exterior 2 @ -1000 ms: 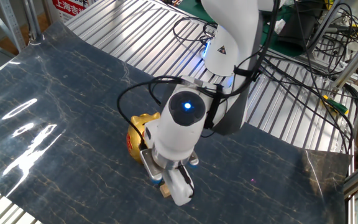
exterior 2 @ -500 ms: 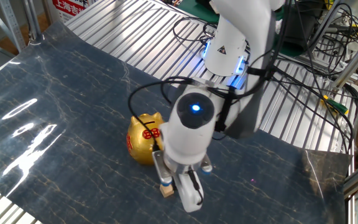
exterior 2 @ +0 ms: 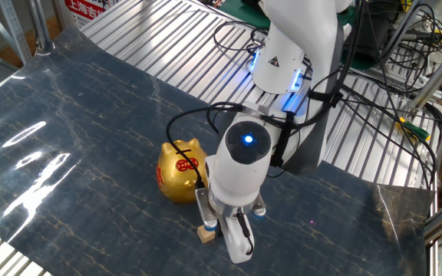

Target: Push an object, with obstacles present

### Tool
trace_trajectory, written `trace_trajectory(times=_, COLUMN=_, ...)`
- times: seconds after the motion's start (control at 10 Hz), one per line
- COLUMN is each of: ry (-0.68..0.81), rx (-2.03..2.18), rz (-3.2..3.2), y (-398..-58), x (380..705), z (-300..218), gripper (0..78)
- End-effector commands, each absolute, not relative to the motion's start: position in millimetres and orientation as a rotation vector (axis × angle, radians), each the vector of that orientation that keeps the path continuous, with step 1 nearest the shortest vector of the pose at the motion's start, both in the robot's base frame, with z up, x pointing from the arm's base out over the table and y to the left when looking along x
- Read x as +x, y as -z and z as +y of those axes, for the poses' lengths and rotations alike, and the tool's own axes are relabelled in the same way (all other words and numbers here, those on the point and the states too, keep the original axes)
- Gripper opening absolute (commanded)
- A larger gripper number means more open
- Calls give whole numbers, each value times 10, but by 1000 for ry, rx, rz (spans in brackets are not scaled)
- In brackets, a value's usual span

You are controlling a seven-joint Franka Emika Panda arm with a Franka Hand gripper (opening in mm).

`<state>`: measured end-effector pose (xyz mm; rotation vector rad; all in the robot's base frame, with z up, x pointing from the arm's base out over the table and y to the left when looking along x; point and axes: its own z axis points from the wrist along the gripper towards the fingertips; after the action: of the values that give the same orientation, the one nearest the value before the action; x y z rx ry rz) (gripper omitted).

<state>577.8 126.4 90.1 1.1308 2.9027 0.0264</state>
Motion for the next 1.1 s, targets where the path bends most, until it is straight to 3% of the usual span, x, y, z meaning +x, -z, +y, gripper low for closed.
trace_trajectory(times=0.1, ry=-20, rx=1190, rz=2851, y=-749, x=5765, z=1270, gripper=0)
trace_trajectory(times=0.6, ry=32, rx=1168, rz=2831, y=-656, x=5819, z=1143, gripper=0)
trace_trajectory(times=1.1, ry=113, rx=1102, rz=2817, y=-653, x=6095, z=779, gripper=0)
